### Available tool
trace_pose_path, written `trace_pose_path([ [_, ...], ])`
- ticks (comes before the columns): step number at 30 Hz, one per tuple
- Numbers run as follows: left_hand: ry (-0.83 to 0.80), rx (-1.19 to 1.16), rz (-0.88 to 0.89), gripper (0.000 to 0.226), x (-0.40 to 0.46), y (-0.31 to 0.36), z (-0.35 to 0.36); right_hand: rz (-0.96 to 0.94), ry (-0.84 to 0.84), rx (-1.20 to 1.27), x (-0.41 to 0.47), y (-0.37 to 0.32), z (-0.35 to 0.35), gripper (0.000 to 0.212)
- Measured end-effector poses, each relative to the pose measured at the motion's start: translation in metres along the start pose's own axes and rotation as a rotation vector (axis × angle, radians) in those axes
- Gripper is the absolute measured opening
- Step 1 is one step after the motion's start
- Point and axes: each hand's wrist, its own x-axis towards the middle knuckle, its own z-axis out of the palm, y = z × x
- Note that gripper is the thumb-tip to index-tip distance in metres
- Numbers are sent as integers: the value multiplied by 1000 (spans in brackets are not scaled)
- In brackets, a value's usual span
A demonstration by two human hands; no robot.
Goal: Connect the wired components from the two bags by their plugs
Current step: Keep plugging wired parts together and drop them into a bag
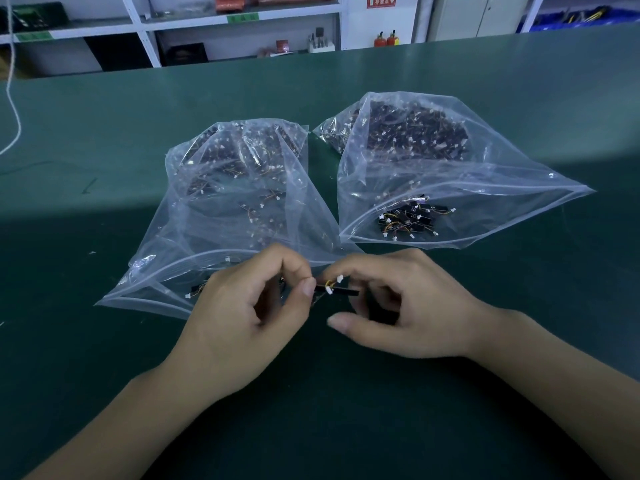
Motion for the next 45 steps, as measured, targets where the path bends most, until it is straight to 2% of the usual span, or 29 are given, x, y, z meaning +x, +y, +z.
trace_pose_path([
  [3,-14,-76,-19,9,0,1,1,12,108,6,3,6,7,21],
  [7,-40,-128,-62,12,0,2,2,0,167,-51,5,11,9,8],
  [13,-75,-152,-73,12,0,1,-3,-8,281,-143,3,10,5,15],
  [19,-76,-126,-120,10,0,-1,1,-119,418,-148,3,10,3,20],
  [24,-46,-57,-78,9,-2,-2,2,-68,397,-140,3,11,4,22],
  [28,-44,-73,31,8,-2,0,-1,40,270,-274,3,15,3,13],
  [31,49,-15,136,10,-1,4,0,40,221,-300,3,15,1,3],
  [36,220,73,230,12,-1,2,2,-25,128,-327,1,13,-7,18],
  [41,252,90,233,12,-1,-4,3,-8,102,-337,3,14,-3,40],
  [45,274,74,219,6,-1,-8,2,-31,161,-334,3,17,-3,40],
])
